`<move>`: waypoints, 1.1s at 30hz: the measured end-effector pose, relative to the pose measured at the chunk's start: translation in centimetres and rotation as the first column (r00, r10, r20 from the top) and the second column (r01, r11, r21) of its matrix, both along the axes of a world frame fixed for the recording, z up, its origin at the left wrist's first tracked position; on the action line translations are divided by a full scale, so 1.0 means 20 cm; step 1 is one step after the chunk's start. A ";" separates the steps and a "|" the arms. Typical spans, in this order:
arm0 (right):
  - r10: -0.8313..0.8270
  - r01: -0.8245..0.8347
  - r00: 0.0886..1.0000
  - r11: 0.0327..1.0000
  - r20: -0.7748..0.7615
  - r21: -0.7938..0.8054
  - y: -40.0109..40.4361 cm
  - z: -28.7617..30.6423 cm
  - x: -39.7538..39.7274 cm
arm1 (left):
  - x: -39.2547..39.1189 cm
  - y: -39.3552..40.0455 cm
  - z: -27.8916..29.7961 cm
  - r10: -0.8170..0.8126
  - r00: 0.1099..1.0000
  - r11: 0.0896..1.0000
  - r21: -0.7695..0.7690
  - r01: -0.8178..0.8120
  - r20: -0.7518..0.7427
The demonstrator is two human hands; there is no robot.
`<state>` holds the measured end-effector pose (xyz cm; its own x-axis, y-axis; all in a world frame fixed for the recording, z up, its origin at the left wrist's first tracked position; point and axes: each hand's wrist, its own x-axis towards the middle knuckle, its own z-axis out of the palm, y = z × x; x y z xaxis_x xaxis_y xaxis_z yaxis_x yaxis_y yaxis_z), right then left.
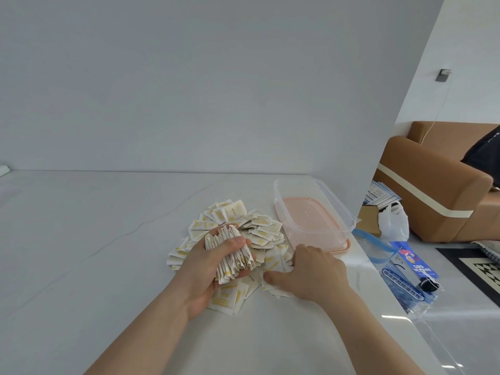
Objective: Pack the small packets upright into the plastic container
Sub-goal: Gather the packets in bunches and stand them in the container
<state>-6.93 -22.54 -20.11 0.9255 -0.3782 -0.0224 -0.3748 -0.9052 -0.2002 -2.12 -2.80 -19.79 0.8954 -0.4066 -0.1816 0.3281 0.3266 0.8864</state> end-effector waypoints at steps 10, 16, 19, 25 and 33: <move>0.030 -0.051 0.996 0.964 0.082 0.262 0.03 -0.02 0.03 | 0.00 0.01 0.01 -0.023 1.000 0.998 0.064 0.023 0.001; 0.067 -0.182 0.965 0.866 0.253 0.466 0.03 0.02 0.02 | -0.01 0.01 0.02 -0.058 0.998 0.994 0.091 0.056 0.019; 0.066 -0.229 0.943 0.839 0.326 0.493 0.03 0.04 0.01 | -0.01 0.01 0.02 -0.065 0.998 0.994 0.089 0.064 0.005; 0.049 -0.371 0.800 0.824 0.599 0.428 0.05 0.11 -0.02 | -0.01 0.01 0.03 -0.037 0.999 0.998 0.043 0.036 0.022; 0.243 -0.512 0.583 0.851 0.775 0.118 0.15 0.02 0.00 | -0.02 -0.01 0.01 0.023 0.997 1.000 0.011 -0.023 0.071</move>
